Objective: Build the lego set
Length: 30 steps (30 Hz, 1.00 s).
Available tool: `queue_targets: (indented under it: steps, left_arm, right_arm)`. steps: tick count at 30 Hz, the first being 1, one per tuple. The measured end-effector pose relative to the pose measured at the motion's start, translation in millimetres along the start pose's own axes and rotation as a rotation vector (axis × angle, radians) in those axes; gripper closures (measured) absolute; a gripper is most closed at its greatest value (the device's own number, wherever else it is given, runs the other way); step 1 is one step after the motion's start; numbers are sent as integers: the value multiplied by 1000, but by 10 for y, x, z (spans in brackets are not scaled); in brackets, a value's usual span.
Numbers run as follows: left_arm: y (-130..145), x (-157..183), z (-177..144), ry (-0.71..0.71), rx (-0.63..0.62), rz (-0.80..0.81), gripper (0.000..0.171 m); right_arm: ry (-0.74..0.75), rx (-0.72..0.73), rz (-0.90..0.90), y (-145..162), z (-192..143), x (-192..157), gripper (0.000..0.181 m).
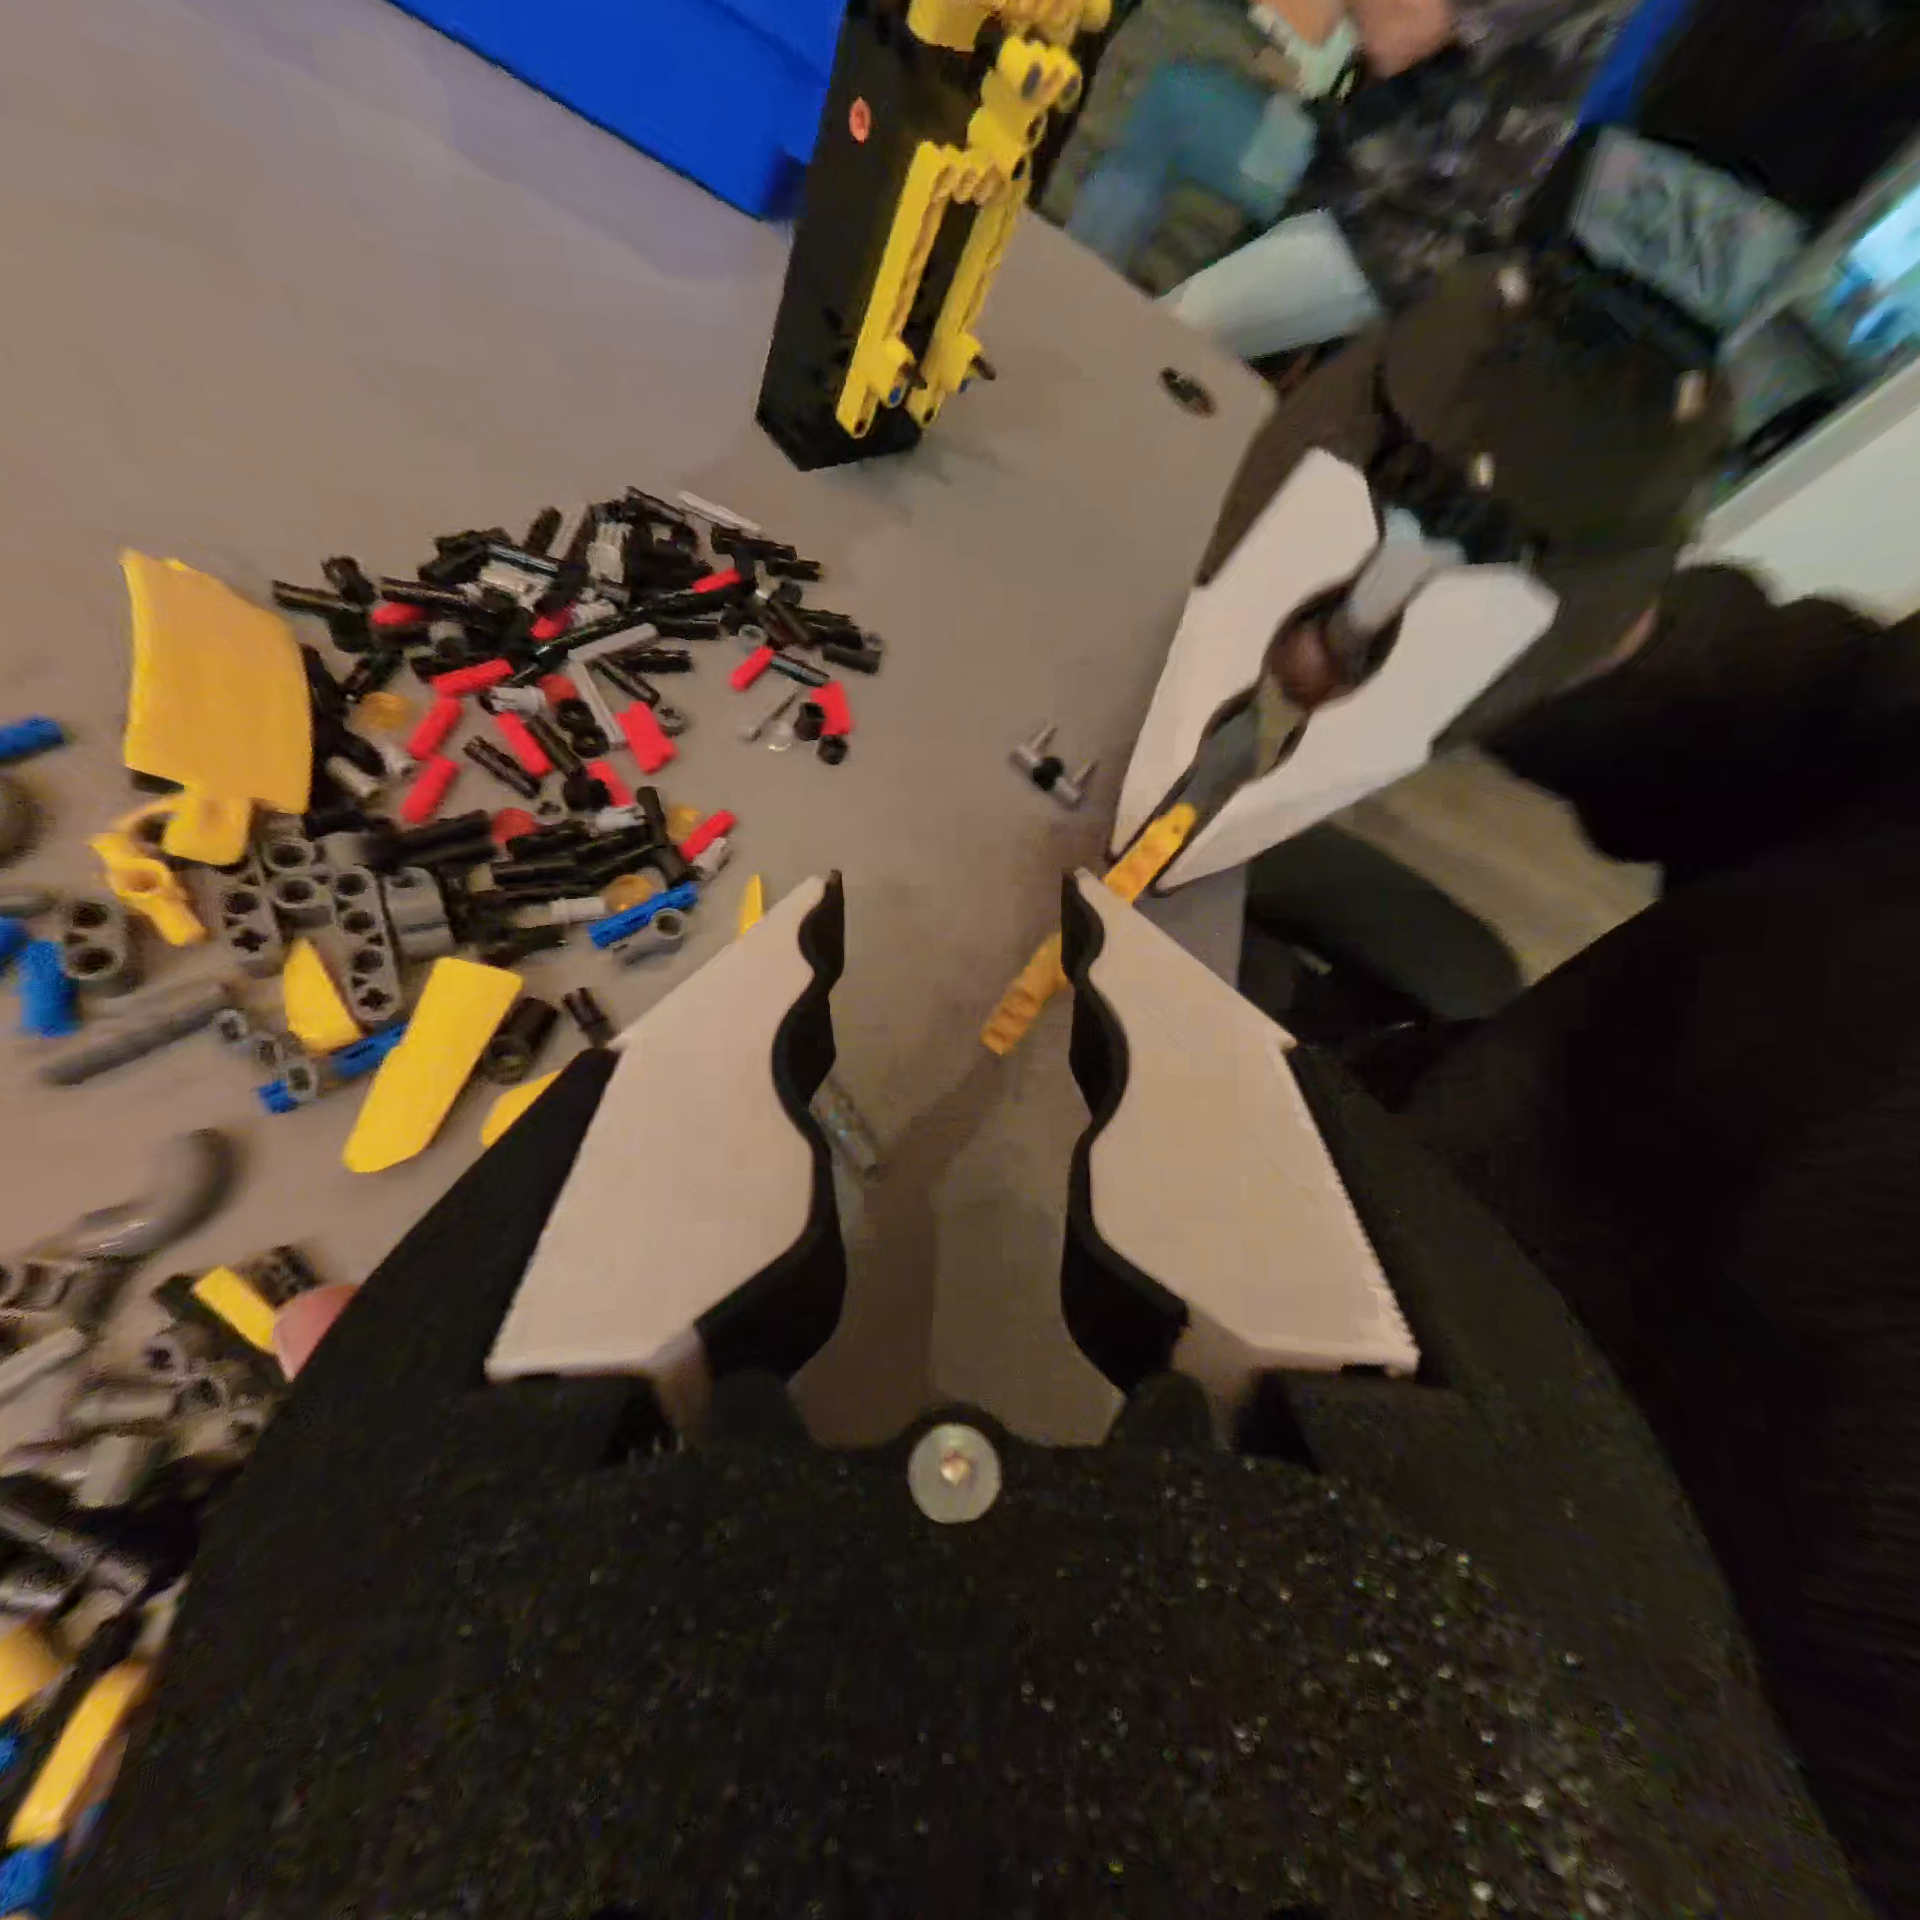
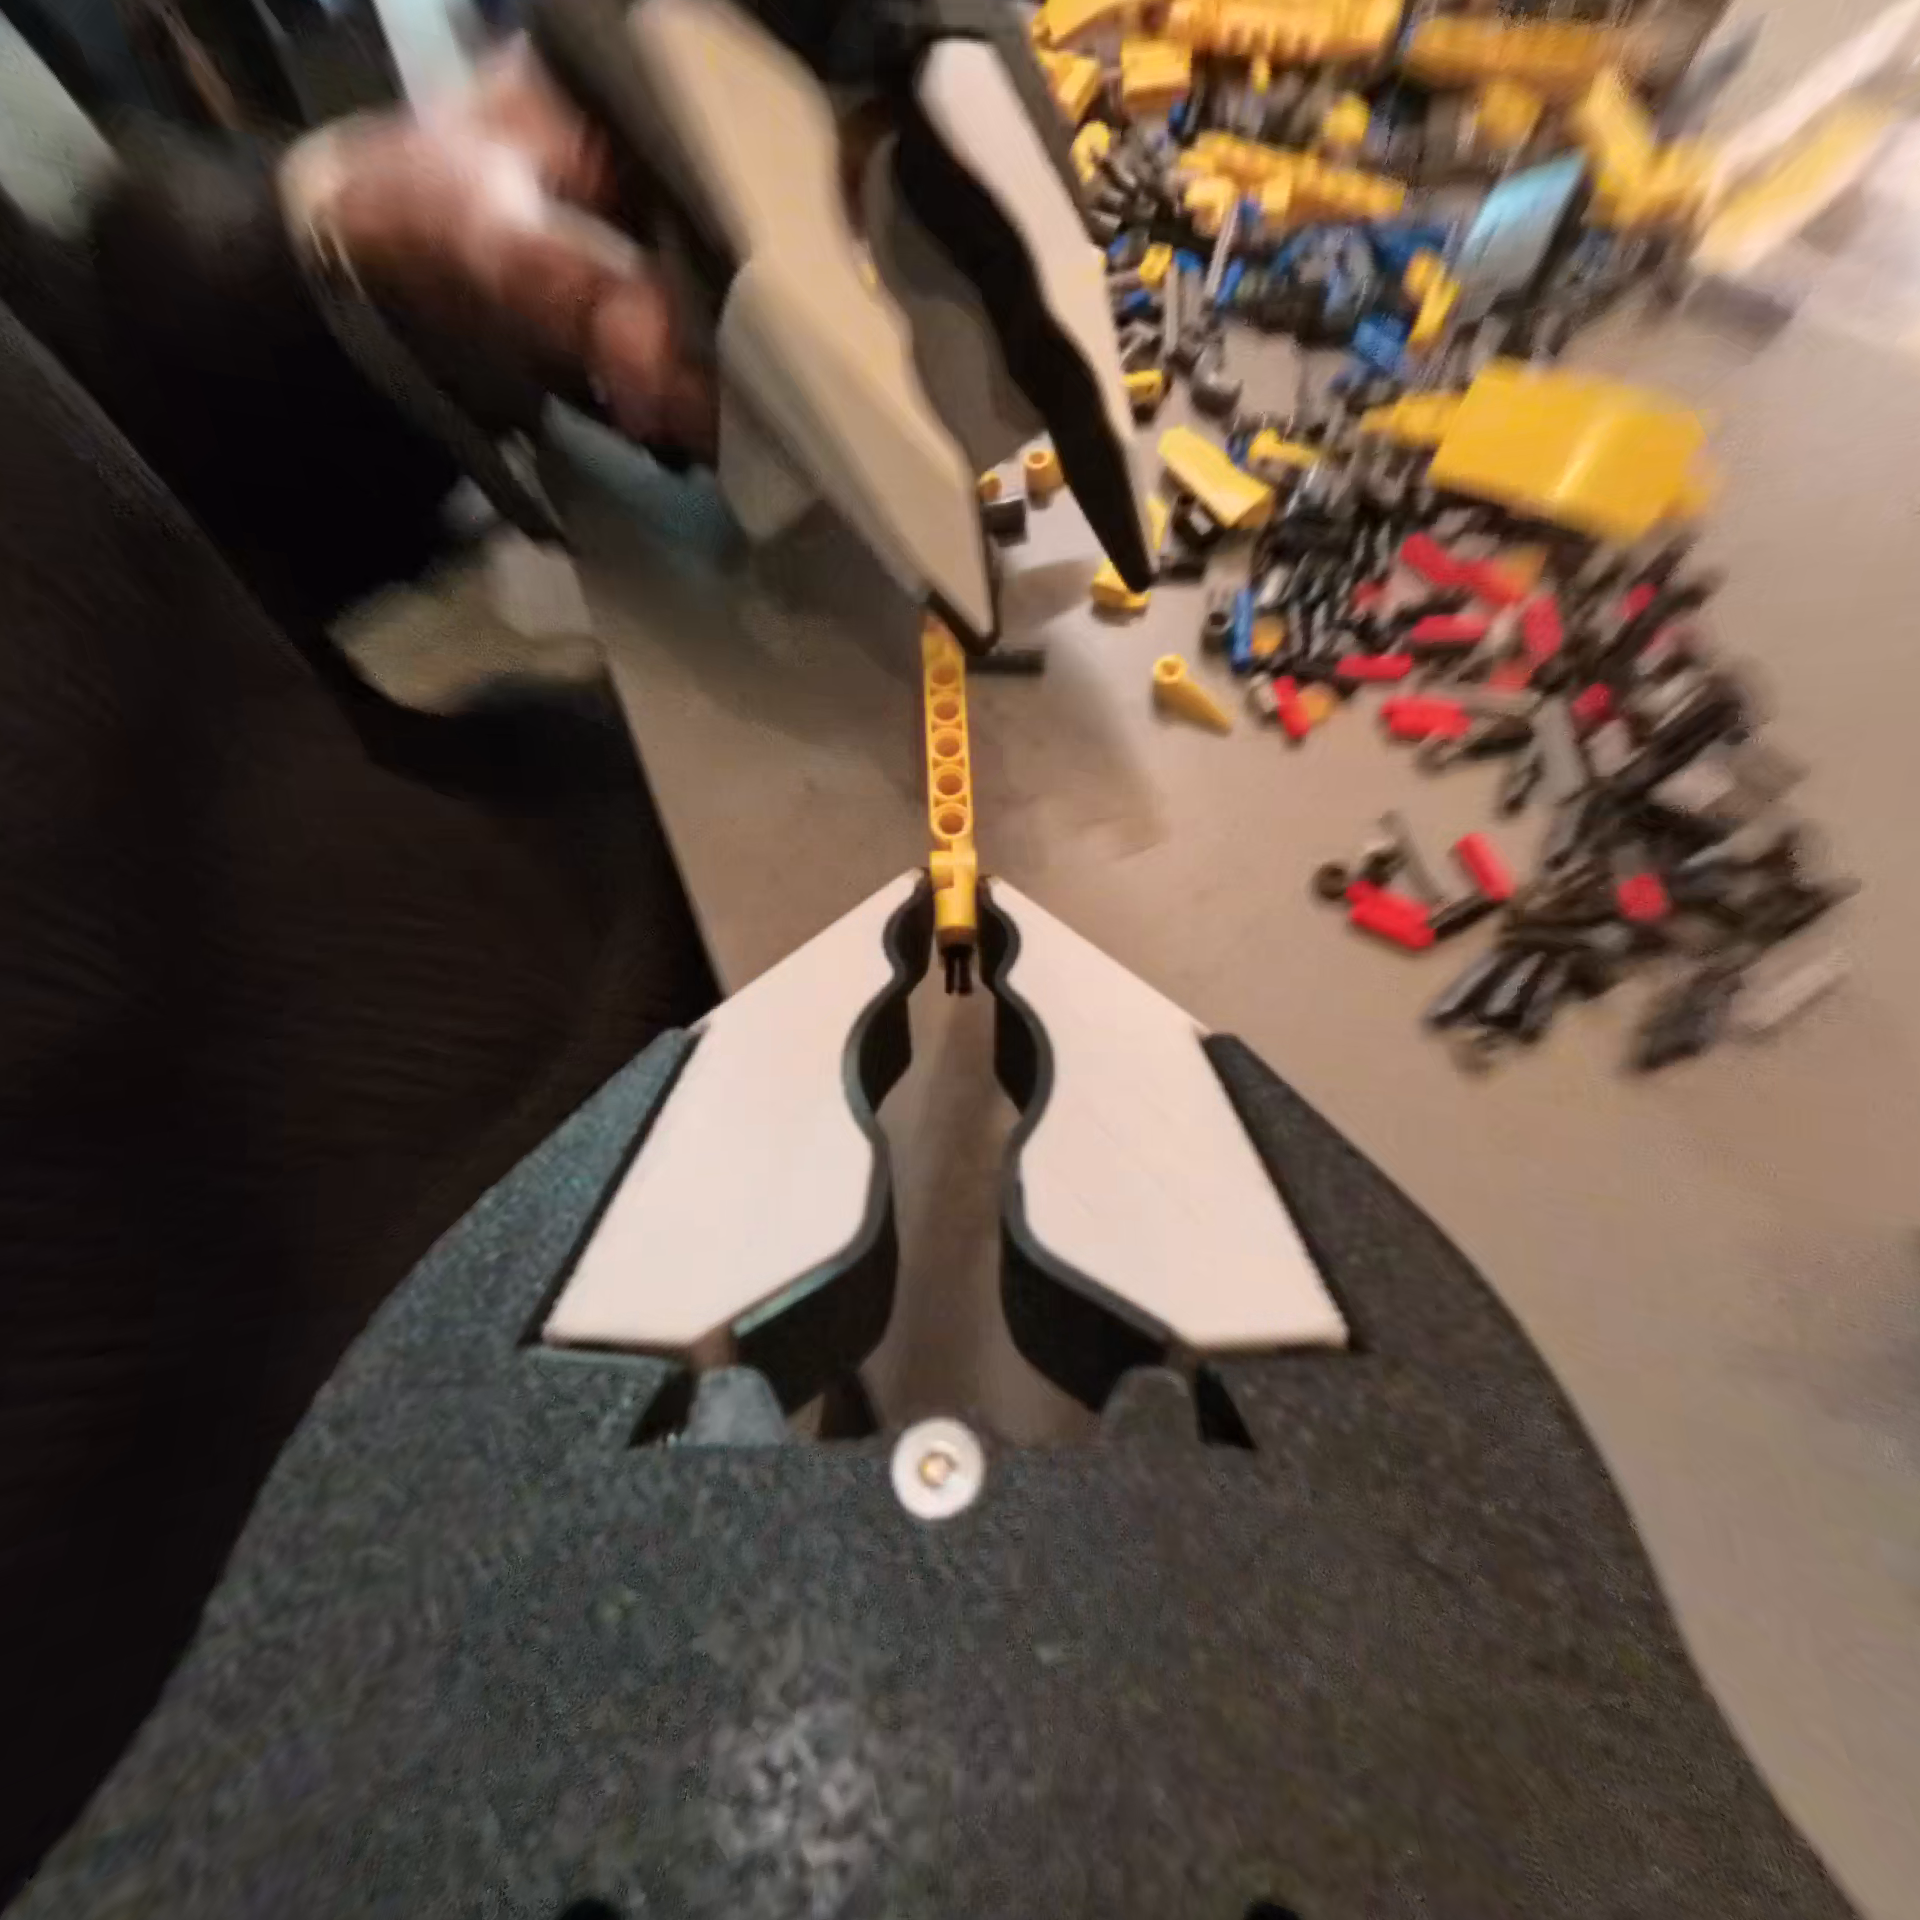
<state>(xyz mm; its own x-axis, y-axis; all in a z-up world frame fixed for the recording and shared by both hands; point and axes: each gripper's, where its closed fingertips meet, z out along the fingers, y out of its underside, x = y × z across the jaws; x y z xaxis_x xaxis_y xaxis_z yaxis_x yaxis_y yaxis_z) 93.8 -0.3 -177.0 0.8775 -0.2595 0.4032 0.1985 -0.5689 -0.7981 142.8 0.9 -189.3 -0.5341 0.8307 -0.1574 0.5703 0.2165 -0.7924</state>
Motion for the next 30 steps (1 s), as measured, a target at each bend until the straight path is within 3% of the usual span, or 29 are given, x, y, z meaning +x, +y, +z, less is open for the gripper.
queue_targets:
  steps: [3, 6, 9, 16, 19, 24, 30]
  left_arm:
    - [90, -3, 48, -58, -47, 80, 130]
    - [196, 12, 99, -58, -87, 104, 129]
    - [221, -9, 90, -74, -88, 115, 129]
    - [179, 5, 47, -78, -70, 165, 128]
    - [171, -13, 63, -81, -72, 170, 128]
    - [165, -13, 80, -76, -66, 173, 127]
    - [158, 2, 107, -59, -75, 176, 127]
  right_arm:
    - [-156, 66, 383, -133, -49, 22, 174]
    - [-86, -82, 426, 118, 51, 137, 173]
    - [-57, -126, 434, 212, 134, 174, 173]
    - [4, -71, 409, 123, 79, 336, 171]
    - [42, -55, 367, 96, 35, 402, 152]
    - [146, -40, 155, 34, -47, 463, 139]
    - [204, -179, -71, 95, 148, 378, 139]
